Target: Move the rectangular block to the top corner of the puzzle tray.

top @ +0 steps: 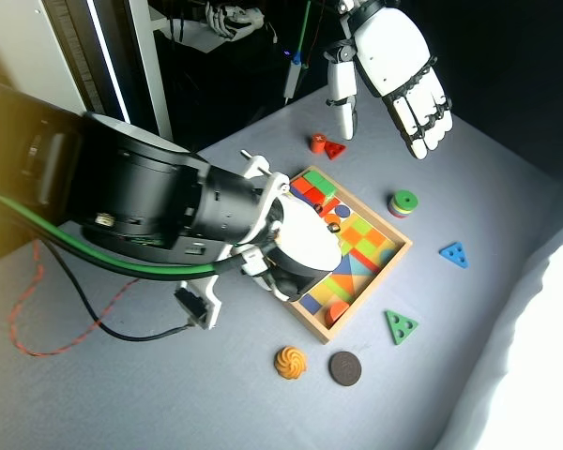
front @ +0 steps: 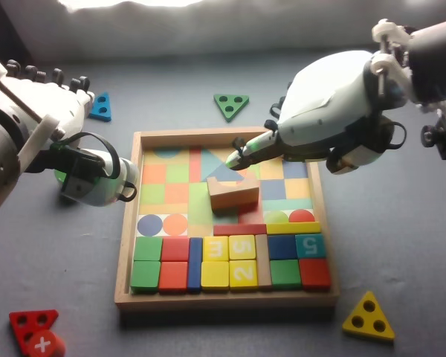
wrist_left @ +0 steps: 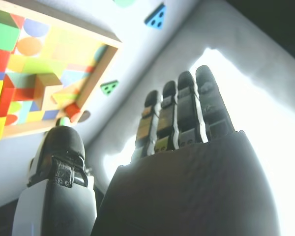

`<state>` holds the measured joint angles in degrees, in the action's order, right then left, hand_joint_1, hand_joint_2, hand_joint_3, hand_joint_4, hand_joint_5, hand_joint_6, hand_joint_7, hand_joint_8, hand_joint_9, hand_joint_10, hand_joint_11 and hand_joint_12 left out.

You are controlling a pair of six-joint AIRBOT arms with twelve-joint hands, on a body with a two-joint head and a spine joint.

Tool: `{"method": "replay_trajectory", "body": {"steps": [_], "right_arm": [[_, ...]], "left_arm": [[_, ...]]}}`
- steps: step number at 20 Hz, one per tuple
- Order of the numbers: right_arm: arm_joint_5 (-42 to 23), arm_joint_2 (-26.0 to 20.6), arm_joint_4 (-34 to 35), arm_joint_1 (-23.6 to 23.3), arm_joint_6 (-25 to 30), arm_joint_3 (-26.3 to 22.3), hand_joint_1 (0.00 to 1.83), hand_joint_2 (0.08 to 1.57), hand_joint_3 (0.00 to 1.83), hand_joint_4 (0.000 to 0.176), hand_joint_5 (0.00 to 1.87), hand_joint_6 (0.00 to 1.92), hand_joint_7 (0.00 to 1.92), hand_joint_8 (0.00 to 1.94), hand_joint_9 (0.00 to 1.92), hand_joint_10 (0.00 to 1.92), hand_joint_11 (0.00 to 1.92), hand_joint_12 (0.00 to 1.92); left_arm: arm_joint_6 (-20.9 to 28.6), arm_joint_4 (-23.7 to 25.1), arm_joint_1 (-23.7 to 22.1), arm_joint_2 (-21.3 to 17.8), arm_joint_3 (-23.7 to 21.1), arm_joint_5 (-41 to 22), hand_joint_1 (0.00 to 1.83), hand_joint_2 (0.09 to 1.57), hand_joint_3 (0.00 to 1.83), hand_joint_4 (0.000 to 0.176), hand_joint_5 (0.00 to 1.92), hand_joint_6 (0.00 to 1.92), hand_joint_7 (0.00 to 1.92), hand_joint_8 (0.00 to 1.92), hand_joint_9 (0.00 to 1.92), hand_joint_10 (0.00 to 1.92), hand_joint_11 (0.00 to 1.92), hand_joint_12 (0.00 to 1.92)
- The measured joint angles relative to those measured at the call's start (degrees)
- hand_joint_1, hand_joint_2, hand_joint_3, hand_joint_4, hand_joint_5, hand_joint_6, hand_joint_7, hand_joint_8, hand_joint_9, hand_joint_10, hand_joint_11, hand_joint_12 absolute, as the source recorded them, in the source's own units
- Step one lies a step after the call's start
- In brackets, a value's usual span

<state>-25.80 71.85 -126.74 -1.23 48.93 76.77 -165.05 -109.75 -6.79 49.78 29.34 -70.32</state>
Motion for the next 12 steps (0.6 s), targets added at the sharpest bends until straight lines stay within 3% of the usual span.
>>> {"method": "replay_trajectory", "body": {"steps": [2,4,12], "right_arm": [[-0.04,0.83,-0.92,0.44,-0.07,0.39,1.83,1.14,0.0,0.0,0.17,0.01,1.12,1.94,1.46,1.92,1.59,1.92],[-0.42,1.55,-2.54,1.62,-0.11,0.39,1.83,1.17,0.0,0.0,0.17,0.01,0.97,1.94,1.41,1.92,1.55,1.92],[0.04,3.69,-2.62,1.79,-0.11,1.95,1.83,1.16,0.0,0.0,0.18,0.0,1.06,1.94,1.46,1.92,1.61,1.92]], "left_arm": [[0.0,0.0,0.0,0.0,0.0,0.0,0.09,1.28,0.0,0.0,0.01,0.0,0.01,0.0,0.03,0.0,0.0,0.09],[-0.02,-0.02,0.0,0.0,0.0,0.0,0.07,1.29,0.0,0.0,0.01,0.0,0.0,0.0,0.0,0.0,0.0,0.01],[-0.11,-0.02,0.0,0.0,0.0,-0.02,0.0,1.28,0.0,0.0,0.01,0.0,0.0,0.0,0.0,0.0,0.0,0.0]]}}
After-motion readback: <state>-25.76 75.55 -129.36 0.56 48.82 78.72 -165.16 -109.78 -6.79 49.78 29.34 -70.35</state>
